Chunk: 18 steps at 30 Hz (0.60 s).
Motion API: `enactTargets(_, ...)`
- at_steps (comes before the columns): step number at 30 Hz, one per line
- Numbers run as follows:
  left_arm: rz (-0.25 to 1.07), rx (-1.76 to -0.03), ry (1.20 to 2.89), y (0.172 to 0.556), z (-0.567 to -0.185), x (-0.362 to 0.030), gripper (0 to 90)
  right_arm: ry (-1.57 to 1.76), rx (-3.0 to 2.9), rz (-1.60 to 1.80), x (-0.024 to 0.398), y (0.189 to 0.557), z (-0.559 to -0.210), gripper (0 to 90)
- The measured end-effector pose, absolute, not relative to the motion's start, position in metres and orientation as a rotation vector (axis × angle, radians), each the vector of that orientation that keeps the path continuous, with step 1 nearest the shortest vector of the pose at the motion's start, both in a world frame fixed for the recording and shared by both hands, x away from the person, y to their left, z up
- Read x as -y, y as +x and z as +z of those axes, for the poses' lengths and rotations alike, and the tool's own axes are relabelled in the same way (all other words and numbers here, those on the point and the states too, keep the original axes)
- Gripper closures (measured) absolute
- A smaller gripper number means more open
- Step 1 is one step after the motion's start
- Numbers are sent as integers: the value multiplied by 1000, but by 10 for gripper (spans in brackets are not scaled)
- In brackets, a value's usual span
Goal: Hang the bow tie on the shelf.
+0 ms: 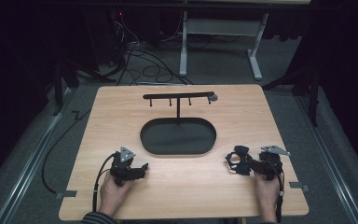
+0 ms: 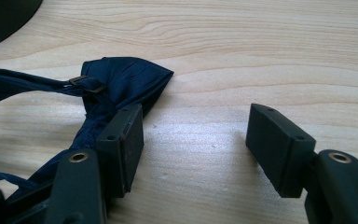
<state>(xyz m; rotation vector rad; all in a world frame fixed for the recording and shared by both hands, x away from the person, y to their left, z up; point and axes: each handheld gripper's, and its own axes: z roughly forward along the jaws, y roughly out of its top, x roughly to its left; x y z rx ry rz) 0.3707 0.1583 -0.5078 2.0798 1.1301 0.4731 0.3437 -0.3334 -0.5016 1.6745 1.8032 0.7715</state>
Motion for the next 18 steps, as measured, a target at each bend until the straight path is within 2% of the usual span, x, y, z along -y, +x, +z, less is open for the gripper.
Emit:
enactTargets(7,472,-1127,2081,371,-508,-159,199,1672,-1813,779,333,344,-501,383)
enactTargets(10,471,-1126,2081,371,-508,-159,200,1657,-1829,785,334,344,-501,410)
enactTargets(11,470,-1126,2081,371,-508,-159,199,1650,-1831,783,336,343,-500,466)
enactTargets(18,471,-1126,2081,371,-508,-159,200,1644,-1812,887,337,332,-485,505)
